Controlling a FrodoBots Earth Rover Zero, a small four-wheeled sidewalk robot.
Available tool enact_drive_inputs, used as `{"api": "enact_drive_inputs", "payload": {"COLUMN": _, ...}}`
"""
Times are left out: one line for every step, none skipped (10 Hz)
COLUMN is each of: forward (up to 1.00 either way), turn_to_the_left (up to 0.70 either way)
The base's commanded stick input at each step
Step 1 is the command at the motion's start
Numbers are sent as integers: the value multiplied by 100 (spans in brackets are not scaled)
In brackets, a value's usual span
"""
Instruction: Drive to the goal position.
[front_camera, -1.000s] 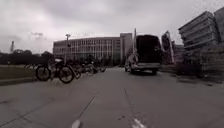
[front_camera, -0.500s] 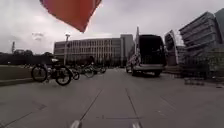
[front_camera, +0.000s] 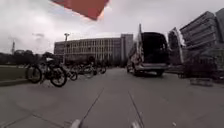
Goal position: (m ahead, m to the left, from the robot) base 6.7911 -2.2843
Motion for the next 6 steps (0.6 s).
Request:
{"api": "enact_drive_inputs", "payload": {"forward": 70, "turn_to_the_left": 0}}
{"api": "enact_drive_inputs", "payload": {"forward": 70, "turn_to_the_left": 0}}
{"api": "enact_drive_inputs", "payload": {"forward": 70, "turn_to_the_left": 0}}
{"api": "enact_drive_inputs", "payload": {"forward": 70, "turn_to_the_left": 0}}
{"api": "enact_drive_inputs", "payload": {"forward": 70, "turn_to_the_left": 0}}
{"api": "enact_drive_inputs", "payload": {"forward": 70, "turn_to_the_left": 0}}
